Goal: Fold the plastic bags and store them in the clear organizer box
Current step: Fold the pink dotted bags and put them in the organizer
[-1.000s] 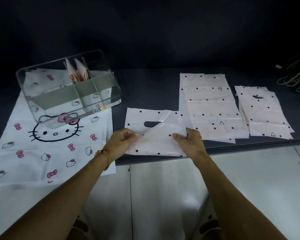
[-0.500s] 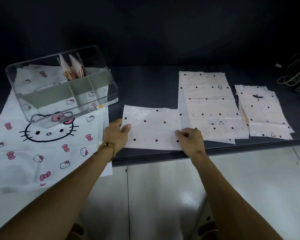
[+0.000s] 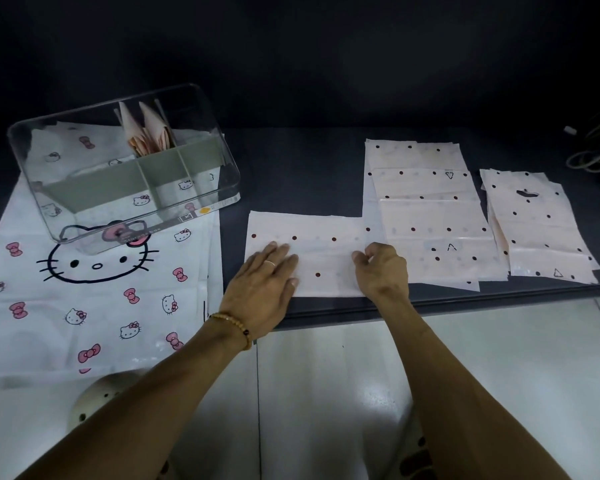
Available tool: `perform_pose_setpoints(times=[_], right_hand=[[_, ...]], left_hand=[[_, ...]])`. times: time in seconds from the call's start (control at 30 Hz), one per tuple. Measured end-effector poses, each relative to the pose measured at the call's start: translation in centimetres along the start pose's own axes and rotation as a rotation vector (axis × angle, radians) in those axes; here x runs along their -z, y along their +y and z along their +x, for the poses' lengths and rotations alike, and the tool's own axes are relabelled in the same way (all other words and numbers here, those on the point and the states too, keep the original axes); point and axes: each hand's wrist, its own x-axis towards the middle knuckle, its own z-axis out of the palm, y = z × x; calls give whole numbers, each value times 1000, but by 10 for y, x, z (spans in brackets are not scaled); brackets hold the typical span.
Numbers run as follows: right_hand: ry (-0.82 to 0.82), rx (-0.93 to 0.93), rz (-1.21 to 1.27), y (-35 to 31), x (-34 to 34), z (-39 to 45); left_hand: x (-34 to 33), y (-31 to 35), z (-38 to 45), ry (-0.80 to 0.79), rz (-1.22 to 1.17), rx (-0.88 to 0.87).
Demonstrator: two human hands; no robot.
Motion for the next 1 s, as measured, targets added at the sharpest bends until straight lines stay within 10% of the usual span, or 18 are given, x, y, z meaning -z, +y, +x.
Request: perform_pose_setpoints(times=[0.27,0.4,0.57,1.0], right_hand=[[67,40,-112,-3,1,-6],[417,587,-219,-10,-10,-37],[-50,847,-333,-9,-54,-59],[-81,885,-514,64,17,-22]], left_hand=[[-8,-8,1,-111,120,-18],[-8,-7,0,-96,129,-23],[-7,-9,0,-108,117,-49],[2,-13,6,-158,103,-42]])
